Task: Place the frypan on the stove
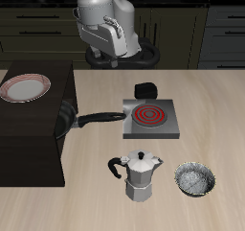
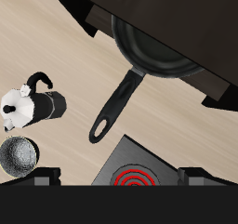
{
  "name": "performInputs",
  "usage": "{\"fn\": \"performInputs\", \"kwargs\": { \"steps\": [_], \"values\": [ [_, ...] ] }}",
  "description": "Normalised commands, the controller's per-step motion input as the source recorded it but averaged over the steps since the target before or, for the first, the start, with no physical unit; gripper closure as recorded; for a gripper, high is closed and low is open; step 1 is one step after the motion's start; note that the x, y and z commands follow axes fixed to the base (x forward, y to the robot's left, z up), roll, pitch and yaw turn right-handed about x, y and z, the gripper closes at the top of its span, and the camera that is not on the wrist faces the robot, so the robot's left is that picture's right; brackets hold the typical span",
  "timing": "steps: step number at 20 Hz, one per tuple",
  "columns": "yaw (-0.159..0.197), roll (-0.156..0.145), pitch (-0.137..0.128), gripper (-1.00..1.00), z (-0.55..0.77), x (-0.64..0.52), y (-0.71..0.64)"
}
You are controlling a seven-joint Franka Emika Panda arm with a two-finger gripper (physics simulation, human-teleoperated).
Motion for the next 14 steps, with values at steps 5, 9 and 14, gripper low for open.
{"fn": "performInputs", "kwargs": {
  "steps": [5,9,14],
  "values": [
    [-0.069,0.011,-0.036,-1.00,-0.04,0.14,-0.03],
    [-0.016,-0.007,0.003,-1.00,-0.07,0.15,-0.02],
    [-0.012,-0.023,0.014,-1.00,-0.10,0.15,-0.13]
  ]
}}
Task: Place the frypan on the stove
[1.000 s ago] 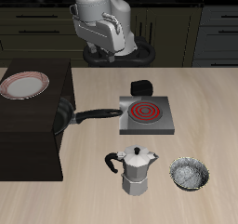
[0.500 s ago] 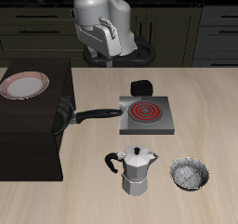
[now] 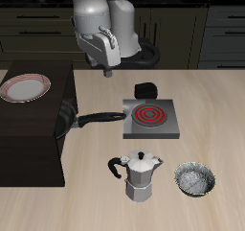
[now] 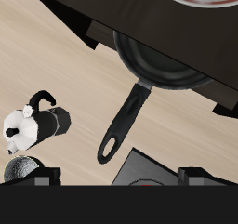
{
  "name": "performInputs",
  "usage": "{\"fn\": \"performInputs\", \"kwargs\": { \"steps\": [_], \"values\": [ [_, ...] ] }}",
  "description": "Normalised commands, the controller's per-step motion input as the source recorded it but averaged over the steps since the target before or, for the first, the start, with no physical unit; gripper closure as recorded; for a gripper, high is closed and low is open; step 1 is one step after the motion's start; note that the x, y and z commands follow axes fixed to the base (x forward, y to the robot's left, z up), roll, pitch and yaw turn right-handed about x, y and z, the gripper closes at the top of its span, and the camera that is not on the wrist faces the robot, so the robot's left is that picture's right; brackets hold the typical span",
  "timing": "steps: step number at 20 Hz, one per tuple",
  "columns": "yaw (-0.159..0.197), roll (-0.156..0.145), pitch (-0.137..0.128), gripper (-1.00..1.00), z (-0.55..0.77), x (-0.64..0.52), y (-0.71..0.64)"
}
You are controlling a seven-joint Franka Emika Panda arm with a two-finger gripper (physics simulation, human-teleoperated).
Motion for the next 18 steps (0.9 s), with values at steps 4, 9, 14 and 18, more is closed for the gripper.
{"fn": "performInputs", "kwargs": {
  "steps": [4,9,14,18],
  "values": [
    [-0.014,-0.018,0.010,-1.00,-0.08,0.13,-0.11],
    [-0.020,-0.023,0.026,-1.00,-0.16,0.15,-0.13],
    [-0.019,-0.051,0.015,-1.00,-0.12,0.13,-0.10],
    [-0.056,0.004,0.001,-1.00,-0.17,-0.03,-0.07]
  ]
}}
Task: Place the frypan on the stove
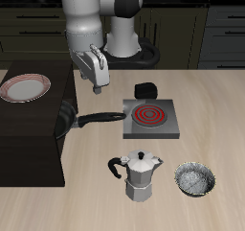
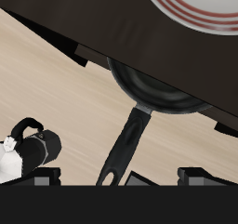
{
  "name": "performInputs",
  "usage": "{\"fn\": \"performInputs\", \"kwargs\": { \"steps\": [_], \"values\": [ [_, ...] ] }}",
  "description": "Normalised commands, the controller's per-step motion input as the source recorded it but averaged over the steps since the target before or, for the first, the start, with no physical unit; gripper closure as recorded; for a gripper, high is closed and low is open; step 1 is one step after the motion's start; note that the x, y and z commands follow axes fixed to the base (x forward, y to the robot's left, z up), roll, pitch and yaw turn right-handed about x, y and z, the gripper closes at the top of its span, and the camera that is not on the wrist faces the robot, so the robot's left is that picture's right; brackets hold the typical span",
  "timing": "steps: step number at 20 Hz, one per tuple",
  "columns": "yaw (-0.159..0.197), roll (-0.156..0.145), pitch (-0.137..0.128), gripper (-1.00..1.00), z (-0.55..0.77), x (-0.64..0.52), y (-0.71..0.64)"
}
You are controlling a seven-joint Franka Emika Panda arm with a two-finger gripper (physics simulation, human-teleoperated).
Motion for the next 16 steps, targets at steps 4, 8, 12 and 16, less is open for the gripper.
{"fn": "performInputs", "kwargs": {
  "steps": [4,8,12,16],
  "values": [
    [-0.040,-0.017,0.012,-1.00,-0.22,-0.06,-0.08],
    [-0.054,-0.022,-0.027,-1.00,-0.15,-0.15,-0.23],
    [-0.014,0.003,-0.005,-1.00,-0.12,-0.07,0.02],
    [-0.025,0.036,0.018,-1.00,-0.28,-0.09,0.19]
  ]
}}
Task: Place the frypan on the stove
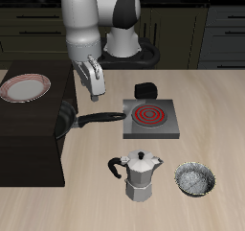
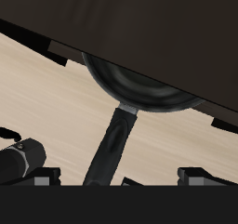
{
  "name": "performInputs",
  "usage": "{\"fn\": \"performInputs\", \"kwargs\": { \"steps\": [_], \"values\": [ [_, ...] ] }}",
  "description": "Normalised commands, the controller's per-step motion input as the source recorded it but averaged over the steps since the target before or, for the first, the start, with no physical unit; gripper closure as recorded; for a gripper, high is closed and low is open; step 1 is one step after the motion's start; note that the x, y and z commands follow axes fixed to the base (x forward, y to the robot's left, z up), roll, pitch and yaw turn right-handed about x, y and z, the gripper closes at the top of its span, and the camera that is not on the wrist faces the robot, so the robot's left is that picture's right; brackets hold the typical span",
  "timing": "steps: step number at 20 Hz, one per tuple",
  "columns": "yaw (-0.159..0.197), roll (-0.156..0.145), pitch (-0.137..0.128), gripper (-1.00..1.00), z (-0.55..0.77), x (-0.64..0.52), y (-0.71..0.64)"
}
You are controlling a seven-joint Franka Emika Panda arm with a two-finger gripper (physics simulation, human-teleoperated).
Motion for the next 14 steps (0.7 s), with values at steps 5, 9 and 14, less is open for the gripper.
{"fn": "performInputs", "kwargs": {
  "steps": [5,9,14],
  "values": [
    [0.005,0.013,-0.001,-1.00,-0.22,-0.12,0.14],
    [0.029,0.011,-0.024,-1.00,-0.16,-0.05,0.17],
    [0.027,0.038,-0.024,-1.00,-0.07,0.03,0.18]
  ]
}}
